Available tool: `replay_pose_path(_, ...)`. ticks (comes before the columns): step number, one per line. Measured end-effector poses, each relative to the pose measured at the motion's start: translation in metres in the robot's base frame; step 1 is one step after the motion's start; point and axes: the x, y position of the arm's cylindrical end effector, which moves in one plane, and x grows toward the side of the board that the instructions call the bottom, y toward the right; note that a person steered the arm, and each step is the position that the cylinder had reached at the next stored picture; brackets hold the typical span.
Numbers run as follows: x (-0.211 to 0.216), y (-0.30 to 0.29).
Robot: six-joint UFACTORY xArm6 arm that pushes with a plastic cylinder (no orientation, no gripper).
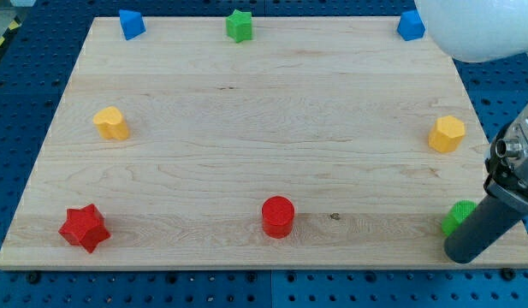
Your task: Move arm towards the top left of the board
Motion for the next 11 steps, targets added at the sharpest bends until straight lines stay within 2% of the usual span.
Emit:
replay_pose_path(1,-0.039,-0.072)
replay_pose_path(4,-0.263,-0.215)
replay_pose_path(5,-0.319,-0.278)
replay_pose_path(6,-0.378,-0.321)
replay_pose_path(7,-0.42,-0.327)
replay_pose_path(11,-0.425,-0.281)
